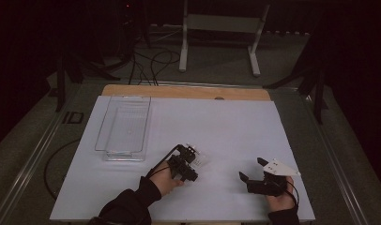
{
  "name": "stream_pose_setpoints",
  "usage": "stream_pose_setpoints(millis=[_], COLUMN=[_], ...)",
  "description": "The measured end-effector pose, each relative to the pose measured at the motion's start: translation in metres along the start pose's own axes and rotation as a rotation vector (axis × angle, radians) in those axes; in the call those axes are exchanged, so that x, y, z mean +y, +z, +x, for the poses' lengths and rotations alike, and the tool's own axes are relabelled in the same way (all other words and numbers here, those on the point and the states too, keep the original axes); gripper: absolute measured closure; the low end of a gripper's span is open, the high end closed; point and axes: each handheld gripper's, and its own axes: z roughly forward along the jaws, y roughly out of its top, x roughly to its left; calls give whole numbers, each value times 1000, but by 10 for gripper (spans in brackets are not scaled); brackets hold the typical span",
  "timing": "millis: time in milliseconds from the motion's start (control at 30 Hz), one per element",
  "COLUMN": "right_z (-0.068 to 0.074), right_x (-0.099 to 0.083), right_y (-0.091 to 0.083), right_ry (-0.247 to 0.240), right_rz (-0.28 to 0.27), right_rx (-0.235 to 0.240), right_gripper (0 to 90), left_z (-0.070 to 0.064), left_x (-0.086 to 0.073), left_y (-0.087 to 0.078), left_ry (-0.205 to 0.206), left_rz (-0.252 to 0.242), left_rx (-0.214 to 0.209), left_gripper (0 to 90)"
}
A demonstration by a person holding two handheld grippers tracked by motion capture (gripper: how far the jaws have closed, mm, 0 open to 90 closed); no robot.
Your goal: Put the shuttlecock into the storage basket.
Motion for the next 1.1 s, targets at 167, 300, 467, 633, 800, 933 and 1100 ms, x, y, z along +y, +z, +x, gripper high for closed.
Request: stream_pose_setpoints(millis=[167,300,467,633,800,933,1100], right_z=[0,0,0,0,0,0,0], right_x=[0,0,0,0,0,0,0], right_y=[0,0,0,0,0,0,0], right_ry=[0,-2,-2,-1,-2,2,0], right_rz=[2,4,4,4,4,4,5], right_rx=[1,-1,2,1,3,3,4], right_gripper=[92,93,93,93,93,93,93], left_z=[1,5,3,2,0,0,1], left_x=[1,1,1,0,0,-1,-3], left_y=[0,-1,-2,-3,-7,-13,-18], left_ry=[-8,-33,-12,15,65,94,126], left_rz=[-1,5,9,16,5,-13,-16], left_rx=[-1,-36,-23,-38,-32,-39,-49], left_gripper=[539,618,657,661,661,662,662])
